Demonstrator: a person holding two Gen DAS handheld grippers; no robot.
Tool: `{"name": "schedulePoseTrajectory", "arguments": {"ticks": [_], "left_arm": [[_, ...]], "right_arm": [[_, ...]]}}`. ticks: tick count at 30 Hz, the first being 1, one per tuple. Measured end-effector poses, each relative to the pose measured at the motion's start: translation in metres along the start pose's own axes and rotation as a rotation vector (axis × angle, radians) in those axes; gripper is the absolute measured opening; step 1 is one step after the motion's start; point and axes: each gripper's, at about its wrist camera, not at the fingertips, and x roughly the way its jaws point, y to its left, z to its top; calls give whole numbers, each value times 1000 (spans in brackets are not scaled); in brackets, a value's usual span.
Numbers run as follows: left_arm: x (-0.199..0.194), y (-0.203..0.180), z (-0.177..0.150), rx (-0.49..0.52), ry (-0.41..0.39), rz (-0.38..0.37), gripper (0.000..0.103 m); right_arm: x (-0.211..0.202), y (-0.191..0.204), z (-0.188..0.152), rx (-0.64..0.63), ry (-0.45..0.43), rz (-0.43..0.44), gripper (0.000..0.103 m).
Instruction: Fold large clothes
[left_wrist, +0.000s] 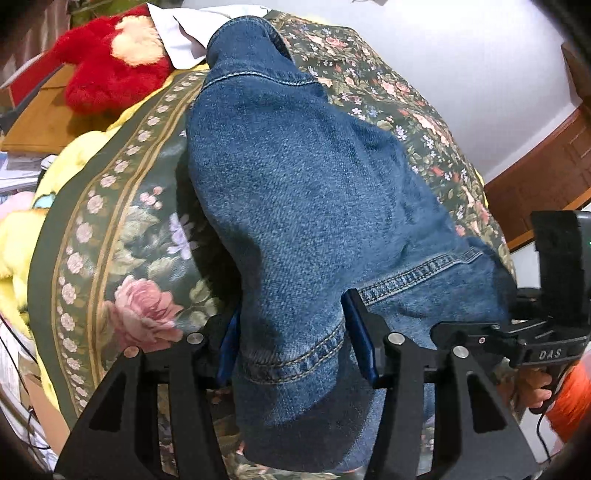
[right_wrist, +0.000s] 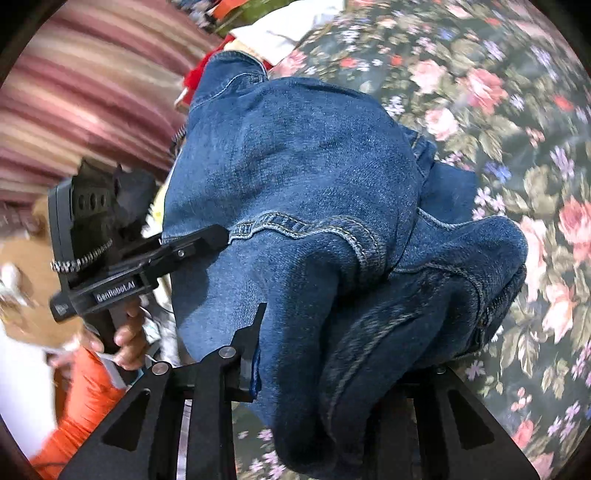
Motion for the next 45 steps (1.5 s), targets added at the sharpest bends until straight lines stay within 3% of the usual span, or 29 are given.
{"name": "schedulePoseTrajectory", "arguments": {"ticks": [3, 5, 10, 13, 18, 21, 24, 29, 31, 33, 35, 39, 42, 45], "left_arm": [[-2, 3, -7, 1, -26, 12, 58], [-5, 3, -11, 2, -40, 34, 60], [-22, -5, -23, 28, -62, 109, 62], [-37, -12, -27, 58, -74, 150, 61], [-70, -30, -19, 136, -165, 248, 61], [-80, -40, -5, 183, -213, 264, 63], [-67, -47, 6, 221, -221, 314, 66], [-14, -32, 14, 178, -124, 381, 66], [1, -24, 16, 141, -101, 373, 71], [7, -17, 16, 115, -103, 366, 82], [9, -13, 17, 108, -104, 365, 86], [-1, -24, 16, 118, -96, 359, 79], [-20, -43, 6, 167, -127, 350, 79], [-34, -55, -8, 171, -132, 278, 79]], "right_arm": [[3, 15, -3, -97, -11, -66, 28], [2, 14, -4, -124, 3, -66, 32], [-16, -12, -5, -58, 29, -22, 54], [-32, -20, -9, -52, 19, -1, 54], [-77, -19, -12, -91, -71, -93, 55], [-101, -8, -5, -158, -171, -240, 55], [-108, 2, 2, -201, -223, -256, 55], [-70, 10, 8, -230, -206, -250, 55], [-49, 8, 5, -259, -199, -288, 58], [-39, -3, 2, -263, -211, -296, 70], [-36, -23, 1, -234, -211, -272, 88], [-31, -50, 5, -168, -159, -191, 89], [-43, -43, 2, -164, -167, -217, 89], [-68, -28, -6, -180, -226, -233, 89]]}}
